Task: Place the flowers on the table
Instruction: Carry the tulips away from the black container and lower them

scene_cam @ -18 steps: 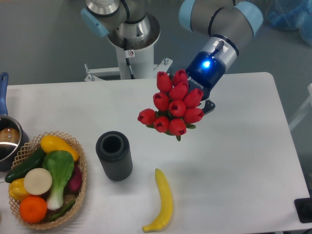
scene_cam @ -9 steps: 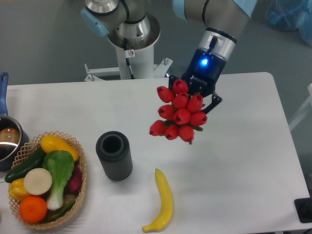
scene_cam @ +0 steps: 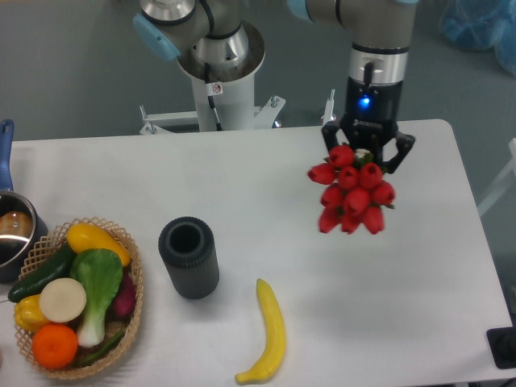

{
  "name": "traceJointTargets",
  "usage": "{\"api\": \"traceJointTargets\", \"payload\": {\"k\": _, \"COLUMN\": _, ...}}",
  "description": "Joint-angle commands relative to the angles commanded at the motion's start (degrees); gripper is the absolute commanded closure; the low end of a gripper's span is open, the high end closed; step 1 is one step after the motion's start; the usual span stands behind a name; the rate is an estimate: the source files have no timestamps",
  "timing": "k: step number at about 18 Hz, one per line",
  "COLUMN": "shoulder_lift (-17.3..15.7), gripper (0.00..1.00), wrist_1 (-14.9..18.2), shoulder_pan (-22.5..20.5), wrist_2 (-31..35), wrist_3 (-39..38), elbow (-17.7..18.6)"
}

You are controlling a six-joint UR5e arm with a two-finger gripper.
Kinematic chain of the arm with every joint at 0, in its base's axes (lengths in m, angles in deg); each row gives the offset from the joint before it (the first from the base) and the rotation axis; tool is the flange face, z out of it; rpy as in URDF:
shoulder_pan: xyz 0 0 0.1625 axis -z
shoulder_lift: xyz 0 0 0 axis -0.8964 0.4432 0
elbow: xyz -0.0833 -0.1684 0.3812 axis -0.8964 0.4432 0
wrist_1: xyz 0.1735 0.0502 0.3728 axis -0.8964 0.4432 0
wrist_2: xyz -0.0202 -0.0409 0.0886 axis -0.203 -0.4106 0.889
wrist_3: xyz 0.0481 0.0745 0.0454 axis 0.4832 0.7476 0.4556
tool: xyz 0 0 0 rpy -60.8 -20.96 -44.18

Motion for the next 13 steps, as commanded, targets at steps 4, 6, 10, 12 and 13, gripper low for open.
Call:
{"api": "traceJointTargets", "payload": {"k": 4, "shoulder_lift": 4.13, "gripper": 0.6, "wrist_1": 0.44, "shoulder_pan": 0.0, "wrist_2": 0.09, "wrist_3": -0.35, "elbow": -0.18}}
{"api": "traceJointTargets", "payload": {"k": 6, "shoulder_lift": 5.89, "gripper": 0.6, "wrist_1": 0.36, "shoulder_pan": 0.0, "wrist_2": 0.09, "wrist_3": -0.26, "elbow": -0.26}}
{"api": "traceJointTargets", "payload": {"k": 10, "shoulder_lift": 9.67, "gripper": 0.6, "wrist_1": 0.27, "shoulder_pan": -0.09, "wrist_2": 0.09, "wrist_3": -0.26, "elbow": -0.79}}
{"api": "traceJointTargets", "payload": {"k": 12, "shoulder_lift": 11.52, "gripper": 0.59, "wrist_1": 0.27, "shoulder_pan": -0.09, "wrist_2": 0.09, "wrist_3": -0.53, "elbow": -1.67}}
{"api": "traceJointTargets", "payload": {"k": 13, "shoulder_lift": 12.66, "gripper": 0.59, "wrist_1": 0.09, "shoulder_pan": -0.09, "wrist_2": 0.18, "wrist_3": -0.61, "elbow": -1.84}}
